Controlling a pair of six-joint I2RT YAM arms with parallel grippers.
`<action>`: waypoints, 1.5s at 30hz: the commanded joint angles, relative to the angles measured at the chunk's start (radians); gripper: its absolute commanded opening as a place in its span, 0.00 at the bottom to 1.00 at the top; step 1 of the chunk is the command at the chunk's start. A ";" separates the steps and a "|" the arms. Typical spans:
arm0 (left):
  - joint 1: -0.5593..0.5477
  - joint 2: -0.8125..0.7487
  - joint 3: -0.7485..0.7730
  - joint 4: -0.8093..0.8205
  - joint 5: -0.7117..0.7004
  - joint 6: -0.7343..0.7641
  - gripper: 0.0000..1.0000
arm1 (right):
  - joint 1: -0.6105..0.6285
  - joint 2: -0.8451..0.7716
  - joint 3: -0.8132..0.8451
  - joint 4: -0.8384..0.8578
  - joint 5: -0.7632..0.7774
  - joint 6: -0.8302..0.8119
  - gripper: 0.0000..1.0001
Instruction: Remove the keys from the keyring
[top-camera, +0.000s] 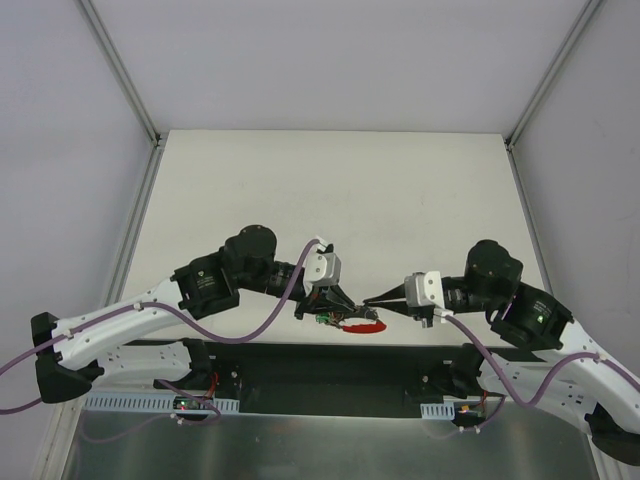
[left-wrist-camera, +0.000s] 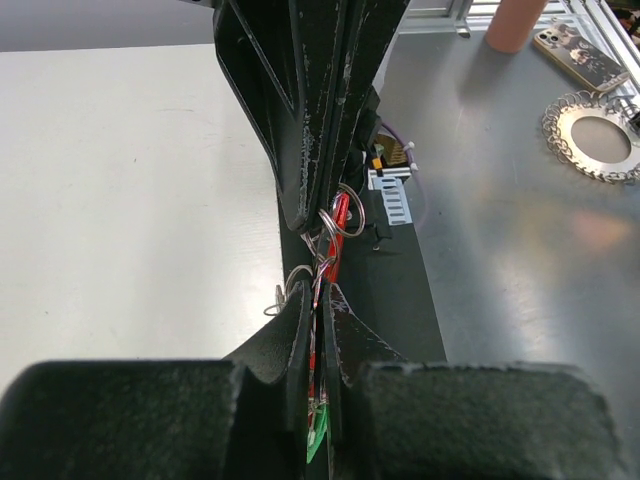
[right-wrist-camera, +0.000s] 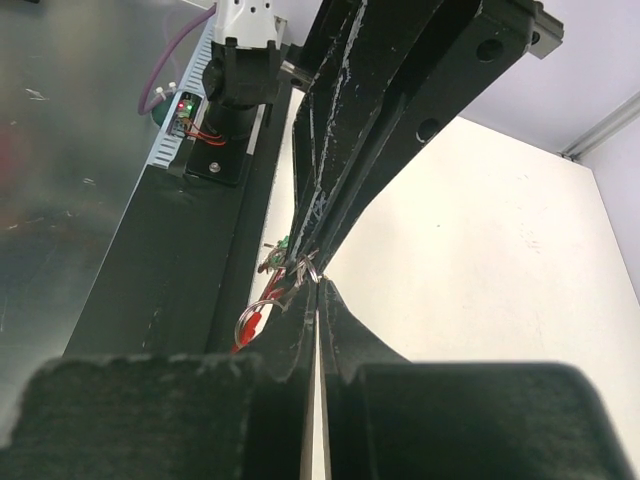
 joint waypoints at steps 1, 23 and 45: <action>-0.004 -0.002 0.056 -0.072 0.079 0.036 0.00 | -0.012 -0.013 0.028 -0.001 -0.050 -0.025 0.01; 0.001 0.050 0.120 -0.161 0.104 -0.004 0.00 | -0.013 -0.061 0.040 -0.073 -0.046 -0.083 0.01; 0.002 0.096 0.135 -0.089 0.099 -0.078 0.00 | -0.010 -0.024 -0.126 0.197 0.187 0.096 0.01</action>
